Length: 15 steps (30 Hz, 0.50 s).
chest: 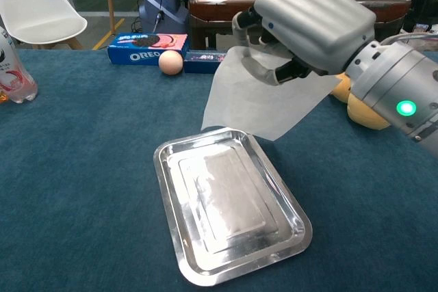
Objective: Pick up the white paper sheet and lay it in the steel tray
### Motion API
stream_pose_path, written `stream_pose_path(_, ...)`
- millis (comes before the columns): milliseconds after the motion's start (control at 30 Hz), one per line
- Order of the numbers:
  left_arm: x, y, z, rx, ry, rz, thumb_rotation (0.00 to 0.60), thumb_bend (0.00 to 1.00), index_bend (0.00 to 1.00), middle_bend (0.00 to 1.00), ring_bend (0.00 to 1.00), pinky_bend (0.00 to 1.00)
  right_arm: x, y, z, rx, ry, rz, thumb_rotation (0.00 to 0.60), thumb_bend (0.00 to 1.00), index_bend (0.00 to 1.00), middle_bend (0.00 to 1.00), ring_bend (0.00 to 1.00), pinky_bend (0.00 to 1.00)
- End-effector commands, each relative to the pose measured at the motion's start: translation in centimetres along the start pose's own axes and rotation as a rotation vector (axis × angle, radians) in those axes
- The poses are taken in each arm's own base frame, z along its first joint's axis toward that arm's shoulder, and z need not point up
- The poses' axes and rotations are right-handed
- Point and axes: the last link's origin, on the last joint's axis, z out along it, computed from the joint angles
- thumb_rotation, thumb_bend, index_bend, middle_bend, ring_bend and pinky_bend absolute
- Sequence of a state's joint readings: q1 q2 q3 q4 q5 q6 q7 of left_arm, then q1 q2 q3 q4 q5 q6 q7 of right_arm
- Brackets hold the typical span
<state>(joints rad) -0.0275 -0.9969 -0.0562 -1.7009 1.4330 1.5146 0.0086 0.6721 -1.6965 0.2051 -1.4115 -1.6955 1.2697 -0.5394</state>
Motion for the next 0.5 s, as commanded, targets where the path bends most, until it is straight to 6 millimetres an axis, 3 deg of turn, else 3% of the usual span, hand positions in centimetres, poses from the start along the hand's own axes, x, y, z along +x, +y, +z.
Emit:
stream_pose_path(33,0.0,0.0,0.0,0.002,0.001,0.000,0.600,0.35,0.39,0.35,0.24,0.38,-0.3,-0.8,0.4,0.026,-0.008,0.000,0.600,0.50,0.64,1.00,1.00,1.00)
stream_pose_path(267,0.3,-0.3,-0.1,0.013,0.005,-0.003,0.600,0.35,0.39,0.35,0.24,0.38,-1.1,-3.0,0.9,0.094,-0.028,0.010,0.600,0.50,0.64,1.00,1.00,1.00)
stream_pose_path(500,0.6,-0.5,-0.2,0.015,0.012,-0.006,0.600,0.36,0.39,0.35,0.24,0.38,-1.3,-4.3,0.0,0.136,-0.059,0.025,0.600,0.50,0.65,1.00,1.00,1.00)
